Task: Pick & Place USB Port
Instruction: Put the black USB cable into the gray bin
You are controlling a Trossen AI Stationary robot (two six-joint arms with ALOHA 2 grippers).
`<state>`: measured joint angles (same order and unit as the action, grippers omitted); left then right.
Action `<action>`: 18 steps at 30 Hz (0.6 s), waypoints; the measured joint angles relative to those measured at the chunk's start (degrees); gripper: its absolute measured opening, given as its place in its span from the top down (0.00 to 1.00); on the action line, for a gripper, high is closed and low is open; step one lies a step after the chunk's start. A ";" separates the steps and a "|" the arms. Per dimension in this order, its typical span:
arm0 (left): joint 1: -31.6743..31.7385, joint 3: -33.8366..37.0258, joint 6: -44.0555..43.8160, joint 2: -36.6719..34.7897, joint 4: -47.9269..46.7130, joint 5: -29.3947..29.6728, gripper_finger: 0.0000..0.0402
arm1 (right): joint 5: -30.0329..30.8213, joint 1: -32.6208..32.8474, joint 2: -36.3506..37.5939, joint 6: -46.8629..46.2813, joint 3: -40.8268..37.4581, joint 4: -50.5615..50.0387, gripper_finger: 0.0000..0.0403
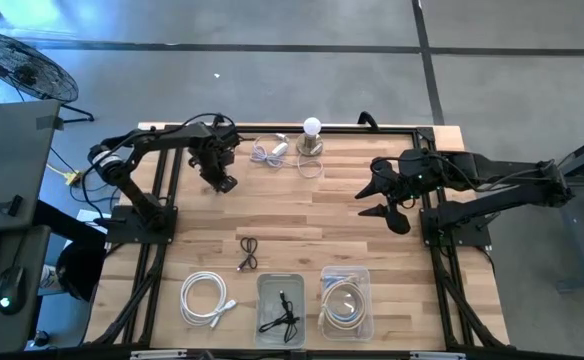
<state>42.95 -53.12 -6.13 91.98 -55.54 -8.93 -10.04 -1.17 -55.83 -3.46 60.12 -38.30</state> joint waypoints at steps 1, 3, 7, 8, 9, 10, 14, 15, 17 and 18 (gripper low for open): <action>-0.49 -0.01 0.25 0.00 0.31 0.58 0.96 | 0.00 0.00 0.00 -0.07 0.00 -0.01 0.48; -1.06 -0.13 1.96 0.00 0.07 0.39 0.97 | 0.02 0.00 0.00 -0.09 0.00 -0.03 0.48; -3.50 -0.13 2.94 -0.03 0.15 1.62 0.99 | 0.17 0.00 0.00 -0.11 0.00 -0.01 0.48; -4.09 -0.13 3.15 -0.32 0.13 1.61 0.99 | 0.19 0.00 0.00 -0.11 0.00 0.01 0.48; -4.72 -0.13 3.29 -0.84 0.10 1.59 0.99 | 0.19 0.00 0.00 -0.11 0.00 0.06 0.48; -5.42 -0.19 3.28 -1.44 0.11 1.49 0.99 | 0.19 0.00 -0.01 -0.11 0.00 0.28 0.48; -7.83 -2.79 3.87 -4.17 -3.24 2.37 0.99 | 0.19 0.02 -0.02 -0.11 0.00 1.63 0.48; -8.28 -3.95 4.13 -5.18 -3.99 2.52 0.99 | 0.21 0.02 -0.02 -0.11 0.00 2.16 0.48; -9.07 -6.59 4.24 -7.38 -5.38 3.24 0.99 | 0.19 0.02 -0.02 -0.11 0.00 2.78 0.48; -9.60 -8.00 4.24 -8.77 -6.10 3.52 1.00 | 0.21 0.03 -0.02 -0.11 0.00 3.20 0.48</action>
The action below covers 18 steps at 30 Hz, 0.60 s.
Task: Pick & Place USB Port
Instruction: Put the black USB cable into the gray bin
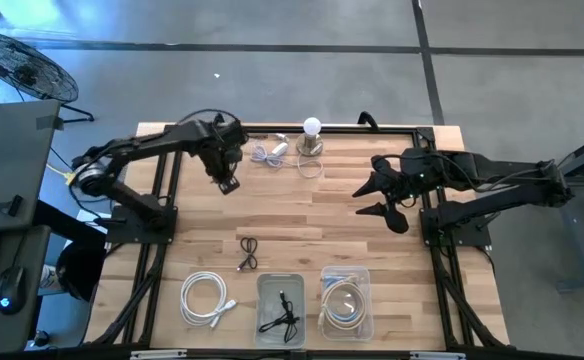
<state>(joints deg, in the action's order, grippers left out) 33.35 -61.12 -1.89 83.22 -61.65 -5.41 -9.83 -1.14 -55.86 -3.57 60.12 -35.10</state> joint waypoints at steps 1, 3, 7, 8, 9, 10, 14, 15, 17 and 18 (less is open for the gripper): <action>-0.59 -1.70 -0.05 -1.44 -0.14 0.10 1.00 | 0.00 0.00 0.00 0.00 0.00 0.55 0.48; -1.78 -4.84 -0.45 -4.23 1.17 0.27 1.00 | -0.02 0.02 0.00 0.00 0.00 1.44 0.48; -4.86 -10.54 -1.26 -9.97 7.55 0.52 1.00 | -0.02 0.02 0.00 0.86 0.00 5.59 0.48; -5.68 -11.52 -1.29 -11.40 9.89 0.56 1.00 | -0.02 0.00 0.00 1.17 0.00 6.93 0.48; -6.51 -12.20 -1.12 -12.78 12.51 0.55 1.00 | -0.01 0.00 0.00 1.51 0.00 8.58 0.48; -7.43 -12.69 -0.89 -13.97 15.27 0.64 1.00 | 0.00 0.00 0.00 2.08 0.00 10.28 0.48; -11.02 -12.94 2.37 -17.80 25.57 -0.01 1.00 | 0.03 0.00 -0.28 2.69 0.00 18.88 0.48; -11.85 -12.94 3.37 -18.30 27.83 -0.50 1.00 | 0.05 0.00 -0.41 2.62 0.00 21.12 0.48; -13.48 -12.94 5.77 -18.53 31.52 -2.33 1.00 | 0.19 0.00 -0.97 2.33 0.00 24.27 0.48; -14.29 -12.94 6.94 -18.48 33.47 -3.67 1.00 | 0.15 0.00 -1.37 2.21 0.00 25.72 0.48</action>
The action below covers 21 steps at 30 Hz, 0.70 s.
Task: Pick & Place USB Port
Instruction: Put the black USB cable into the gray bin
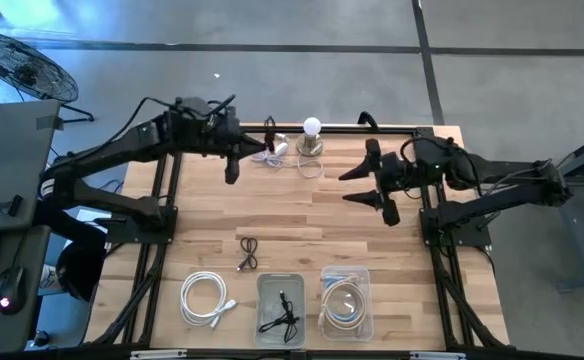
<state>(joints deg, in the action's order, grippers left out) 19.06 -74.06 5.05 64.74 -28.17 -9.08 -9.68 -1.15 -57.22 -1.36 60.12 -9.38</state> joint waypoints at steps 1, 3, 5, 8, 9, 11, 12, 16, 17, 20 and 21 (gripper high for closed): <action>-0.79 0.01 0.88 0.10 1.75 -1.32 1.00 | -0.06 0.00 -0.35 -0.17 0.00 0.89 0.48; -2.23 -0.01 2.01 0.95 5.47 -4.26 1.00 | 0.06 0.00 -1.43 -0.99 0.00 2.31 0.48; -3.63 -0.04 2.46 1.84 8.30 -7.24 1.00 | 0.21 -0.02 -2.47 -1.16 0.00 4.00 0.48; -5.13 0.04 1.54 3.50 13.73 -11.54 1.00 | 0.18 0.00 -4.04 -1.87 0.00 7.32 0.48; -5.61 0.04 1.09 4.03 14.71 -12.67 1.00 | 0.12 0.00 -4.52 -2.60 0.00 8.12 0.48; -6.19 -0.01 0.74 4.89 17.12 -14.39 1.00 | 0.12 0.00 -5.53 -3.20 0.00 9.93 0.48; -6.48 0.01 0.74 5.32 17.04 -14.91 1.00 | 0.12 0.00 -5.99 -3.25 0.00 10.46 0.48; -6.48 0.02 0.72 7.50 18.17 -17.90 1.00 | 0.07 0.02 -7.71 -4.08 0.70 11.37 0.48; -6.48 0.02 0.71 8.05 18.63 -18.34 1.00 | 0.08 0.00 -8.08 -4.18 1.09 11.49 0.48; -6.48 0.02 0.69 9.64 19.68 -19.88 1.00 | 0.07 0.02 -9.19 -4.12 2.19 11.39 0.48; -6.68 0.02 0.65 10.29 20.89 -20.69 1.00 | 0.09 0.00 -9.43 -4.12 2.57 11.50 0.48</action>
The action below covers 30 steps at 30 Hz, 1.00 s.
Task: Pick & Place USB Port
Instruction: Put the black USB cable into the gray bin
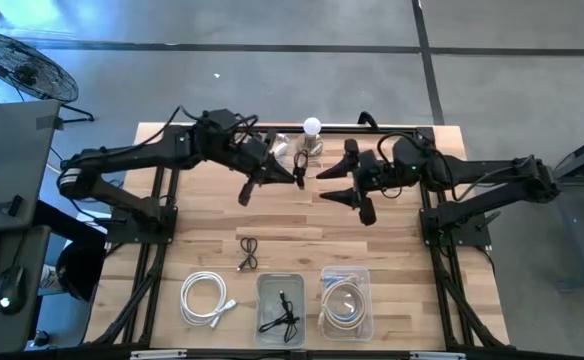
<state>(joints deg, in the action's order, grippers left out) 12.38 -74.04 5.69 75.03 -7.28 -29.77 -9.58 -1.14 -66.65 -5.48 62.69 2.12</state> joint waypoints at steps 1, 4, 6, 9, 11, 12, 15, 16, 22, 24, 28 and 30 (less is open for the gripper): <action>-0.32 0.00 -0.16 0.58 0.91 -0.49 1.00 | 0.00 0.00 -0.32 -0.04 0.25 -0.07 0.48; -0.99 0.00 -0.55 2.20 4.06 -2.02 1.00 | 0.04 0.00 -1.02 -0.04 0.96 -0.05 0.48; -1.56 0.00 -1.45 3.13 6.39 -3.73 1.00 | 0.34 0.00 -1.51 0.27 1.23 -0.14 0.48; -1.68 0.00 -1.86 3.90 7.53 -4.82 1.00 | 0.71 -0.15 -1.59 0.39 1.32 -0.17 0.48; -1.67 0.00 -1.86 4.22 7.62 -5.40 1.00 | 1.27 -0.45 -1.59 0.37 1.32 -0.11 0.48; -1.66 0.00 -1.86 4.35 7.77 -5.49 1.00 | 1.35 -0.63 -1.59 0.38 1.32 -0.08 0.48; -1.64 0.00 -1.72 4.50 7.62 -5.47 1.00 | 1.57 -1.03 -1.59 0.37 1.32 -0.04 0.48; -1.61 0.00 -1.59 4.50 7.65 -5.47 1.00 | 1.57 -1.16 -1.59 0.37 1.32 -0.04 0.48; -1.55 0.00 -1.46 5.93 8.44 -5.71 1.00 | 1.11 -1.85 -1.59 0.44 1.32 0.17 0.48; -1.55 0.00 -1.54 6.59 9.50 -6.01 1.00 | 0.27 -2.22 -1.59 0.40 1.32 0.18 0.48; -1.53 0.00 -1.82 7.78 10.75 -6.88 1.00 | -0.62 -2.64 -1.89 -0.02 1.34 0.28 0.48; -1.53 0.02 -1.82 7.82 10.70 -6.94 1.00 | -1.66 -2.65 -2.18 0.00 1.34 0.27 0.49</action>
<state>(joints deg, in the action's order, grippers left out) 10.85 -74.02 3.88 82.85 3.42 -36.71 -11.24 -3.79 -68.84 -5.48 64.03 2.39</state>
